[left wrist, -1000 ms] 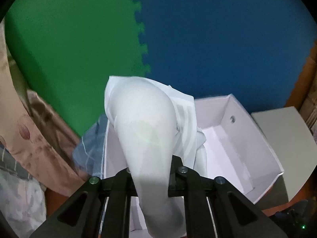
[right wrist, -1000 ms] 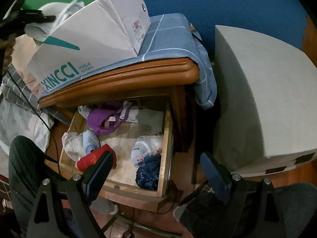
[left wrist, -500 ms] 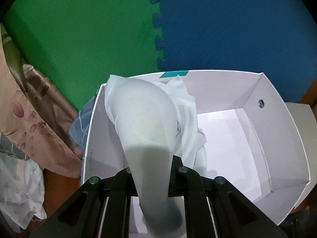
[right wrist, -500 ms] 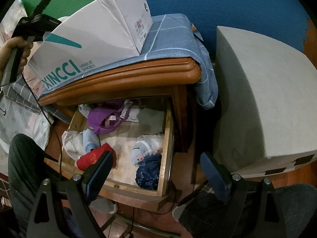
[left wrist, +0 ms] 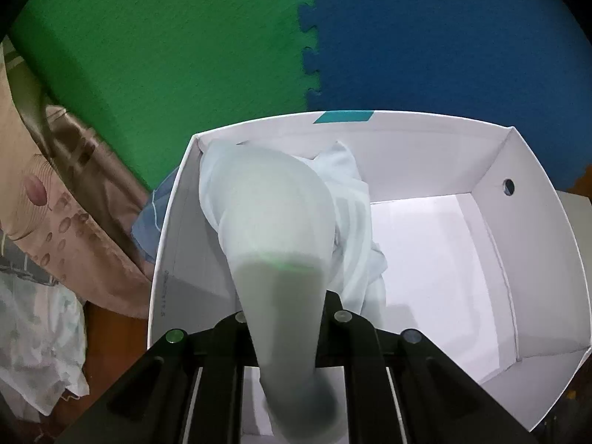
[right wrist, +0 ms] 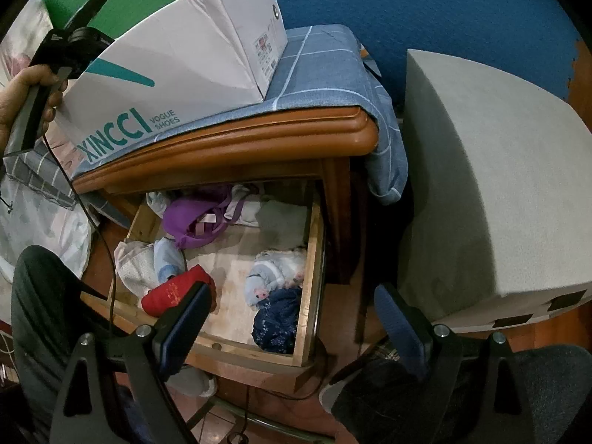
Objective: Take underwear out of drawer
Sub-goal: 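Lower the white underwear into the box and open the left gripper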
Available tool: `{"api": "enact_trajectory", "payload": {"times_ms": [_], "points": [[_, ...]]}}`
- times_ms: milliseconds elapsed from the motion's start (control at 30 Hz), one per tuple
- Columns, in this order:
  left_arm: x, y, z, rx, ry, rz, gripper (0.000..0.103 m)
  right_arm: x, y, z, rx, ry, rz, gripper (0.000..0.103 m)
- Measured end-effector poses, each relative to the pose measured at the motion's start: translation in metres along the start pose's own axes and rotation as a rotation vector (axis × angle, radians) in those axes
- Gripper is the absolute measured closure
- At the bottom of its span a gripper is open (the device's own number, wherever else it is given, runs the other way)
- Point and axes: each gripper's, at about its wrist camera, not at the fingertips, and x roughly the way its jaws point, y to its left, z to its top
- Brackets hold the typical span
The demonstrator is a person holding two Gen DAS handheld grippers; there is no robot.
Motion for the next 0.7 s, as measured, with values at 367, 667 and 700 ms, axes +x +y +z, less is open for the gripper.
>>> {"api": "enact_trajectory", "payload": {"times_ms": [367,667,700], "points": [[0.006,0.004,-0.002,-0.013,0.023,0.020,0.092,0.002,0.001,-0.001,-0.013,0.008,-0.007,0.011],[0.011,0.003,-0.004,-0.016,0.054,0.035,0.077,0.004,0.003,-0.002,-0.028,0.013,-0.014,0.011],[0.010,0.003,-0.003,-0.018,0.057,0.034,0.065,0.004,0.003,-0.002,-0.030,0.014,-0.015,0.011]]}}
